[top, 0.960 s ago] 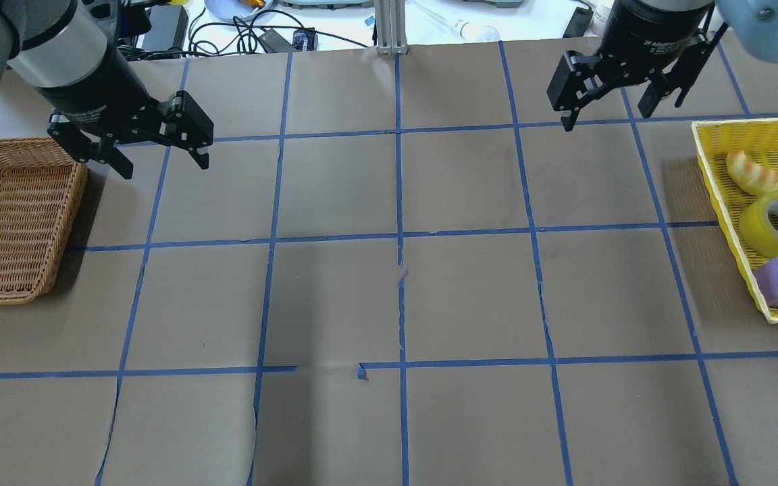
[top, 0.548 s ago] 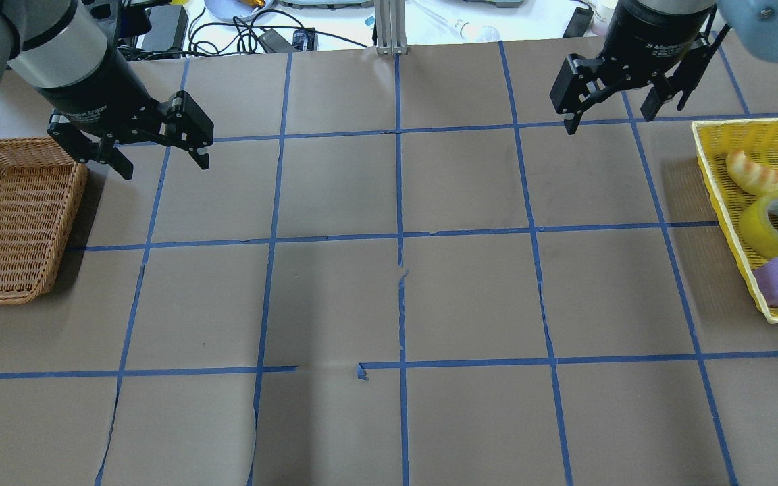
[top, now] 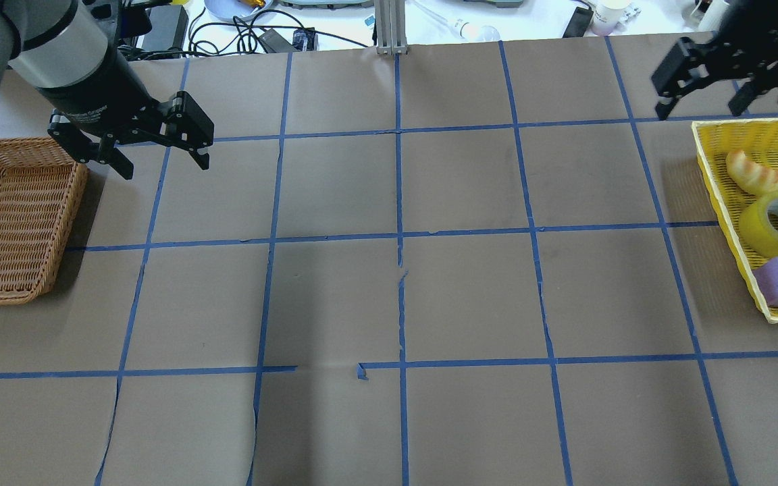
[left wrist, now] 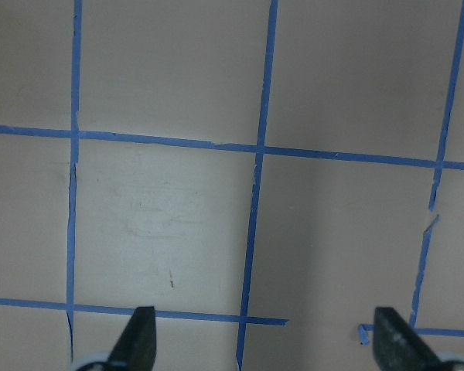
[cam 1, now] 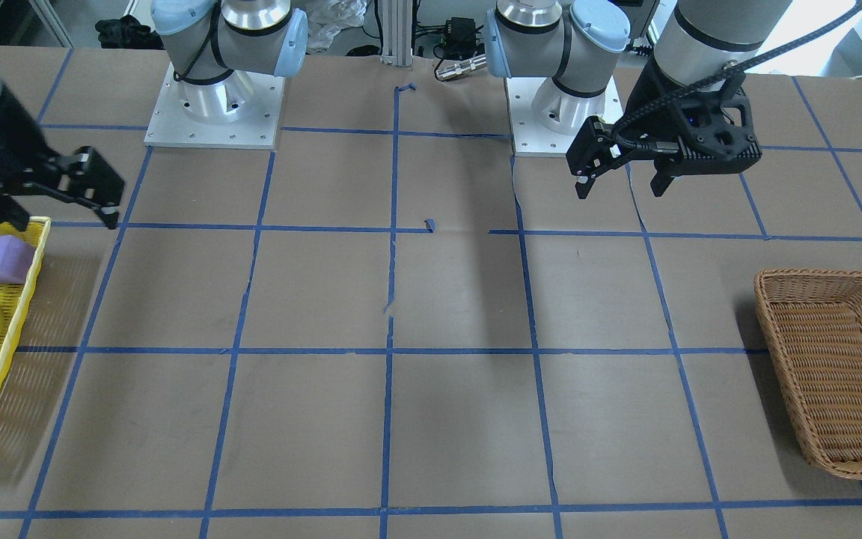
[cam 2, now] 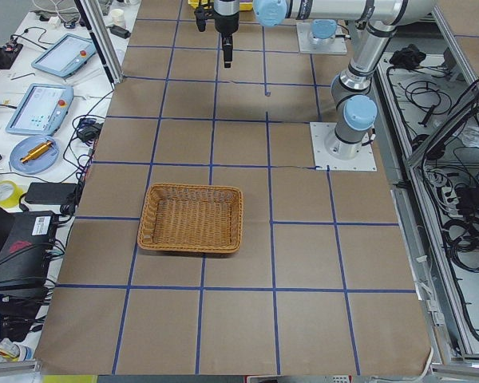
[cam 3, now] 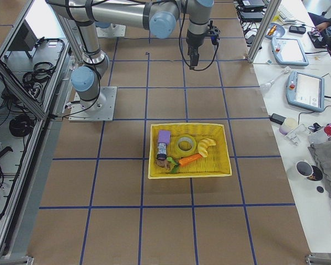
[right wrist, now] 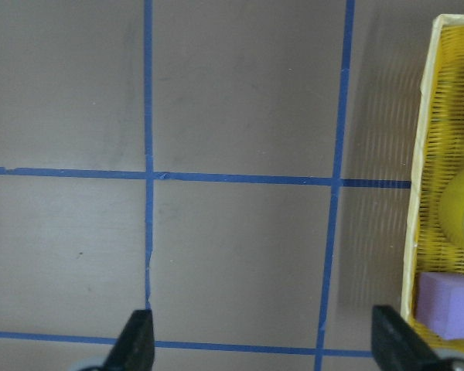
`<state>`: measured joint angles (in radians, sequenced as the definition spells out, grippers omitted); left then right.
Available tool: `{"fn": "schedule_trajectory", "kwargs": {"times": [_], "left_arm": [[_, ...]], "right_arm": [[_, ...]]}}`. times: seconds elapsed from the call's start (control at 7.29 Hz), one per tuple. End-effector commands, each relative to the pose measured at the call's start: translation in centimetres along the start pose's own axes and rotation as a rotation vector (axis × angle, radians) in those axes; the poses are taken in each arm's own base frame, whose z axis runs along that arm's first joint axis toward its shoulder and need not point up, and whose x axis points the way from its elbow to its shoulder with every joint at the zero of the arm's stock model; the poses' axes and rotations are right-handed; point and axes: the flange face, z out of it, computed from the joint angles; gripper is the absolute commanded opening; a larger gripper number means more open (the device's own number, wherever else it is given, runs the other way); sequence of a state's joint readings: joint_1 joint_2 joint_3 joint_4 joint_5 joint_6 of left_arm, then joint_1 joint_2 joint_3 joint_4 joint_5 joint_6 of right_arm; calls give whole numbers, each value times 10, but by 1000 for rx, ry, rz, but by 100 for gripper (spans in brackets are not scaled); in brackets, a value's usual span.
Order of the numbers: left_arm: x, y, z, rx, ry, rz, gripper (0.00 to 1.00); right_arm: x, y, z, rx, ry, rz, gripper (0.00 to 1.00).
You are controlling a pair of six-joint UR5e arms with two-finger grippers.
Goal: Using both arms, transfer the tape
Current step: 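Lower the right gripper into the yellow basket and grasp the tape roll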
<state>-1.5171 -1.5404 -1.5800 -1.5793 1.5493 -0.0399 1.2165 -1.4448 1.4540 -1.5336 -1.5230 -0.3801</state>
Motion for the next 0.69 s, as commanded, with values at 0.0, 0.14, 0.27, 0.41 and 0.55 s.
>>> {"fn": "schedule_trajectory", "kwargs": {"times": [0.0, 0.14, 0.27, 0.41, 0.55], "left_arm": [[0, 0, 0, 0, 0, 0, 100], [0, 0, 0, 1, 0, 0, 100], [0, 0, 0, 0, 0, 0, 100], [0, 0, 1, -2, 0, 0, 100], [0, 0, 0, 0, 0, 0, 100]], "right_arm": [[126, -29, 65, -4, 20, 65, 100], [161, -46, 113, -32, 60, 43, 100], [181, -55, 151, -22, 72, 50, 100], [186, -57, 178, -17, 85, 53, 100], [188, -54, 201, -42, 106, 55, 100]]}}
